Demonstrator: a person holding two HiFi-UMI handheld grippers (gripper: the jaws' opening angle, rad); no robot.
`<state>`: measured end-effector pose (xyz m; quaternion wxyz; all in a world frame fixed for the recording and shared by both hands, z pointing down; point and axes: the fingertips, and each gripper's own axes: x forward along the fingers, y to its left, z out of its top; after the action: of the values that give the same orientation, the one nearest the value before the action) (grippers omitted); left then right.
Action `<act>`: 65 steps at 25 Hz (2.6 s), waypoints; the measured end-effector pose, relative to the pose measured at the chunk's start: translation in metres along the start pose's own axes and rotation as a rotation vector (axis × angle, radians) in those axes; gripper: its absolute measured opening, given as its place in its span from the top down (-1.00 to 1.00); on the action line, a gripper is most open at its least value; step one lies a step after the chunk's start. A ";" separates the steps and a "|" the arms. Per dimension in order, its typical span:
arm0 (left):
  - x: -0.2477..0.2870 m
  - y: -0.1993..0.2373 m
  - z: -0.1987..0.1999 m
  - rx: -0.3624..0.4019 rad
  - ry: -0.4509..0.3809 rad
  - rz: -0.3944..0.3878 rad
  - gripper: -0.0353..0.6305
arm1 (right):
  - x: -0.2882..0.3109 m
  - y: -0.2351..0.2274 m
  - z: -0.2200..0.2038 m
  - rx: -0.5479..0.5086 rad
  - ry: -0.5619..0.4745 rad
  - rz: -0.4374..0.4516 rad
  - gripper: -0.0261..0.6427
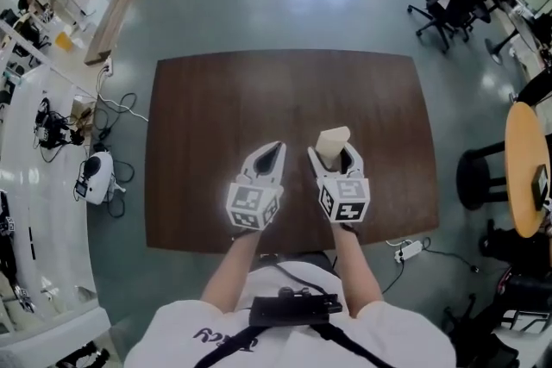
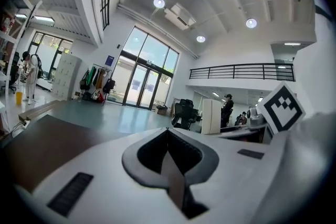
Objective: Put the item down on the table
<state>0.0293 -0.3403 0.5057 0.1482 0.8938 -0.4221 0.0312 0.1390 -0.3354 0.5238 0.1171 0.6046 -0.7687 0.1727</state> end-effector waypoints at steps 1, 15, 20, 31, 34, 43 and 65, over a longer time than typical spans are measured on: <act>0.009 0.002 -0.002 -0.004 0.009 0.003 0.86 | 0.009 -0.009 -0.003 0.002 0.020 0.000 -0.01; 0.087 0.058 -0.060 -0.077 0.125 0.088 0.86 | 0.129 -0.074 -0.088 0.046 0.317 -0.002 -0.01; 0.114 0.064 -0.080 -0.079 0.162 0.089 0.86 | 0.158 -0.096 -0.113 0.078 0.390 -0.014 -0.01; 0.132 0.071 -0.124 -0.137 0.230 0.105 0.86 | 0.192 -0.111 -0.152 0.122 0.448 -0.046 -0.01; 0.135 0.069 -0.132 -0.147 0.246 0.099 0.86 | 0.203 -0.114 -0.157 0.133 0.447 -0.059 -0.01; 0.148 0.068 -0.150 -0.157 0.270 0.092 0.86 | 0.221 -0.123 -0.176 0.167 0.441 -0.126 -0.01; 0.104 0.044 -0.114 -0.098 0.207 0.072 0.86 | 0.163 -0.113 -0.106 0.083 0.177 -0.186 -0.01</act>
<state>0.0708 -0.4109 0.6440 0.2333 0.8618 -0.4374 0.1078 0.2063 -0.4609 0.6978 0.1749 0.6600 -0.6881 0.2455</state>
